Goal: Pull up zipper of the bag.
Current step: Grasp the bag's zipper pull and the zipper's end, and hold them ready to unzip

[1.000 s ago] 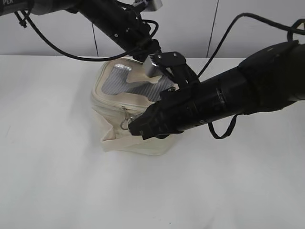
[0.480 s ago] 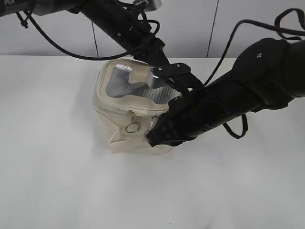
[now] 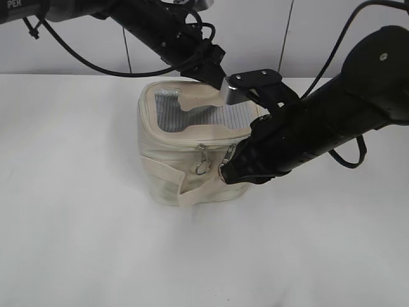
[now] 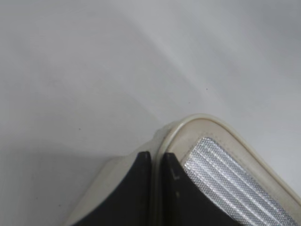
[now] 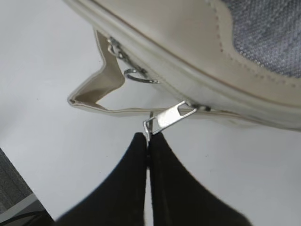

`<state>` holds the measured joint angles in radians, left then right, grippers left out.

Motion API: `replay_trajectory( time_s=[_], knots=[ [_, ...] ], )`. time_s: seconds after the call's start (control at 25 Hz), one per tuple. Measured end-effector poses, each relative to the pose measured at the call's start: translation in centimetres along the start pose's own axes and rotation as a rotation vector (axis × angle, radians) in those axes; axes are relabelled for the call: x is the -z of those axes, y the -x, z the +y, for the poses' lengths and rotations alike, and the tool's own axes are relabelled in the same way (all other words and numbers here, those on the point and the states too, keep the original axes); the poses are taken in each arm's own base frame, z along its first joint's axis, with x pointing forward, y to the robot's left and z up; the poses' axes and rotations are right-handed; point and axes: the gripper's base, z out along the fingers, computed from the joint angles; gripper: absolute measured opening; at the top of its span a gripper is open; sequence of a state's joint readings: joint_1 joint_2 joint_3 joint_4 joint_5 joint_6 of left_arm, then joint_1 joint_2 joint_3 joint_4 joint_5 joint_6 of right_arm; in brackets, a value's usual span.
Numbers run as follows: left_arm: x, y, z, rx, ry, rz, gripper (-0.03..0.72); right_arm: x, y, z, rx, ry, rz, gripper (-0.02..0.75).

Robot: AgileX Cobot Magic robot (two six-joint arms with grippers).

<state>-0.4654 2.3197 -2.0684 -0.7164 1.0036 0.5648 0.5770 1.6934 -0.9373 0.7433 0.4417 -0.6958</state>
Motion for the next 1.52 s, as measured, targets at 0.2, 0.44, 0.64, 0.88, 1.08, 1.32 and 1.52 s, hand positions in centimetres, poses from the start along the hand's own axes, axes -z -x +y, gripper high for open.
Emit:
replay_trajectory(
  time_s=[0.2, 0.44, 0.64, 0.88, 1.08, 1.32, 1.52],
  knots=[
    [0.0, 0.0, 0.0, 0.003, 0.002, -0.004, 0.029, 0.2, 0.7, 0.2, -0.018, 0.012, -0.021, 0.008],
    [0.0, 0.1, 0.0, 0.004, 0.006, -0.009, 0.029, 0.1, 3.3, 1.6, 0.024, 0.053, -0.062, 0.008],
    [0.0, 0.0, 0.0, 0.000, 0.004, -0.006, 0.029, -0.9, 3.9, 3.4, 0.068, 0.076, -0.047, 0.008],
    [0.0, 0.2, 0.1, 0.002, 0.017, -0.024, 0.028, -0.3, 2.9, 1.9, 0.041, -0.027, 0.087, 0.008],
    [0.0, 0.3, 0.3, 0.000, 0.036, -0.035, 0.027, 2.2, 2.7, -0.4, 0.033, -0.136, 0.136, 0.008],
    [0.0, 0.4, 0.4, 0.000, 0.046, -0.042, 0.027, 4.1, 3.1, -0.7, 0.026, -0.152, 0.099, 0.008],
    [0.0, 0.4, 0.4, 0.000, 0.048, -0.043, 0.027, 3.9, 3.3, 0.3, 0.023, -0.083, 0.068, 0.008]
  ],
)
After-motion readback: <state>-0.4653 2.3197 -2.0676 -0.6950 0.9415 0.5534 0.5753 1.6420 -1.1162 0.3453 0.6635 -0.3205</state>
